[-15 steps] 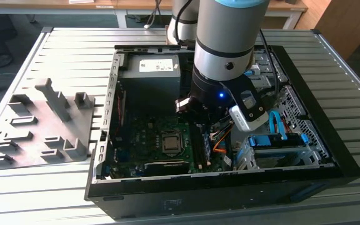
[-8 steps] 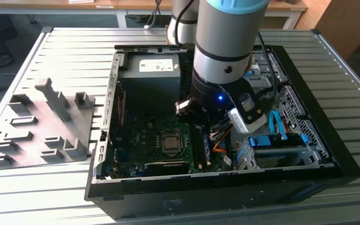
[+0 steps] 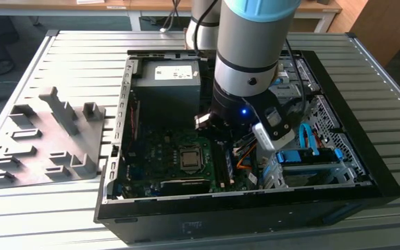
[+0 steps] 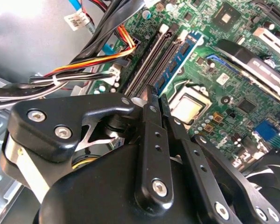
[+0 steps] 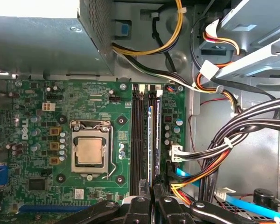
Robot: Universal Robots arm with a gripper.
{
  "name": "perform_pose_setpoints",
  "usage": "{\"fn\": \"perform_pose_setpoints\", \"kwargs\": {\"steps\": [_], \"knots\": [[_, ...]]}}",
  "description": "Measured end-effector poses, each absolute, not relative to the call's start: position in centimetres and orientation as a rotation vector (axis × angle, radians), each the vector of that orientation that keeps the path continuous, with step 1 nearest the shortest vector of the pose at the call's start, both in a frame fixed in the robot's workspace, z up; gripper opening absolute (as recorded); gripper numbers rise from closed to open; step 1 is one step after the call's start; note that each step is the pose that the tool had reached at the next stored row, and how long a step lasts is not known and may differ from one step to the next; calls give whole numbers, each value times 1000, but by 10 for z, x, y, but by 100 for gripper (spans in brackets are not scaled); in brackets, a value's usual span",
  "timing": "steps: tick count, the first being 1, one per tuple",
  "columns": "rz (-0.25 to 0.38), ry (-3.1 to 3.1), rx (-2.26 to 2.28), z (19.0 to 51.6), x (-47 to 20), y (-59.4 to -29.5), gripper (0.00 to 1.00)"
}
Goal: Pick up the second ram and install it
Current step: 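Insert the second ram into the second slot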
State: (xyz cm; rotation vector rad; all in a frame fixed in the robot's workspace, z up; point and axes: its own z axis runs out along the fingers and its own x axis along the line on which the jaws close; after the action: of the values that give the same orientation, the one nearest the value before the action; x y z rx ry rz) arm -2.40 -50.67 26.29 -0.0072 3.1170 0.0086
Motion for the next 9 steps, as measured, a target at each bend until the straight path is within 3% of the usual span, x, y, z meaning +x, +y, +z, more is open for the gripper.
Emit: {"fn": "perform_pose_setpoints", "kwargs": {"steps": [9], "knots": [[9,3117,-7,257,-24,-507,14]]}}
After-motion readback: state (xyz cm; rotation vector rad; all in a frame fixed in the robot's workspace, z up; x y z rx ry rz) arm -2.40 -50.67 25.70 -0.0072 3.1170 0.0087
